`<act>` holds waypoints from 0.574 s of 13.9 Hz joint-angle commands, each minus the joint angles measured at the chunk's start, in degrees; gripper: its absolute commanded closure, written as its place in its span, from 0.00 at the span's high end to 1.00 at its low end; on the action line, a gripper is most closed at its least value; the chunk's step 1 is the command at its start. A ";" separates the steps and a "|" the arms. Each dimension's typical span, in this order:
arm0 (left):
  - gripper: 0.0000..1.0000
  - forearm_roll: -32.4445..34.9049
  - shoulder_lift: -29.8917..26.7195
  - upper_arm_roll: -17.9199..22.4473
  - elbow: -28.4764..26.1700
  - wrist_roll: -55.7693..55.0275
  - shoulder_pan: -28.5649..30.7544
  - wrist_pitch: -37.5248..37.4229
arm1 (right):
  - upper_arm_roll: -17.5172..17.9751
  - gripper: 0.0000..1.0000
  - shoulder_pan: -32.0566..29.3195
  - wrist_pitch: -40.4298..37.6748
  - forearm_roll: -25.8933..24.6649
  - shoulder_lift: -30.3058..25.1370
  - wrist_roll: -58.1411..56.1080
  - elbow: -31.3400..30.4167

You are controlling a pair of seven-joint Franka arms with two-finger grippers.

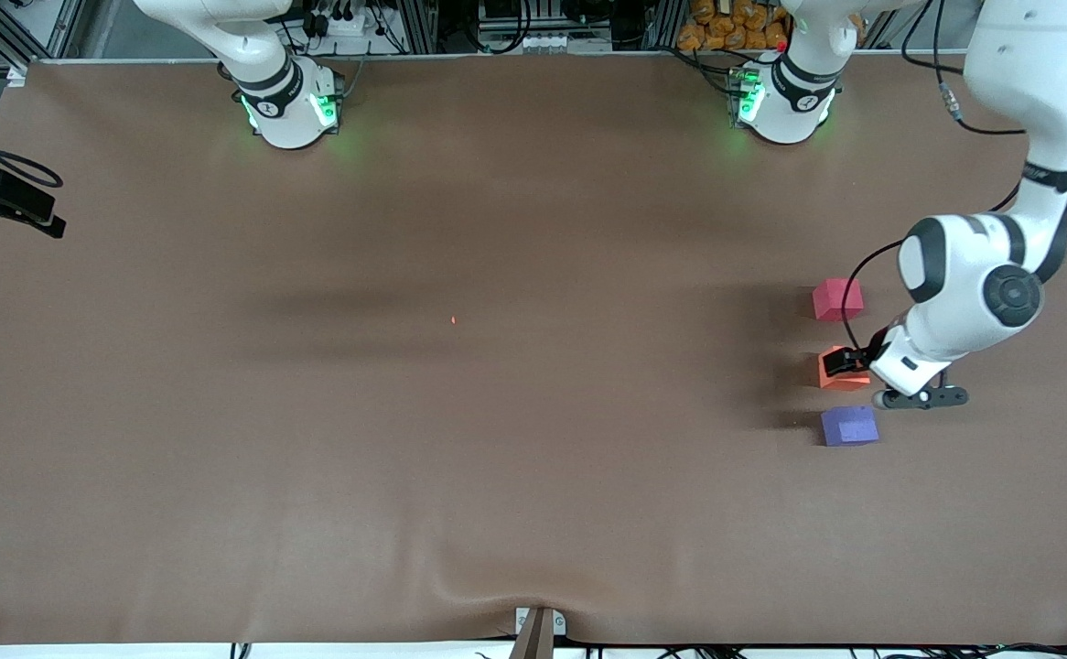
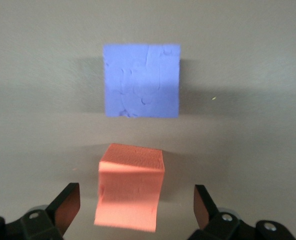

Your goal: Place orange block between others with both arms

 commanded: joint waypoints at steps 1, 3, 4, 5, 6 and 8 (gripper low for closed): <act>1.00 -0.50 -6.65 -0.11 3.06 -0.71 -0.09 -9.95 | -0.01 1.00 0.45 0.52 -1.02 -0.57 0.55 -0.73; 1.00 -0.50 -9.72 -0.20 6.67 -1.50 0.00 -16.29 | -0.01 1.00 0.63 0.53 -1.37 -0.57 0.55 -0.73; 1.00 -0.50 -11.48 -0.20 7.90 -2.98 -0.09 -18.58 | -0.01 1.00 0.71 0.53 -1.81 -0.57 0.55 -0.73; 1.00 -0.50 -13.41 -0.46 9.22 -4.22 -0.18 -20.77 | -0.01 1.00 0.89 0.53 -1.90 -0.57 0.55 -0.73; 1.00 -0.41 -15.00 -2.20 11.06 -4.84 -0.09 -24.45 | -0.01 1.00 0.89 0.53 -1.99 -0.57 0.55 -0.73; 1.00 -0.06 -16.07 -3.98 18.25 -5.72 0.00 -34.28 | -0.01 1.00 0.89 0.70 -2.51 -0.57 0.55 -0.73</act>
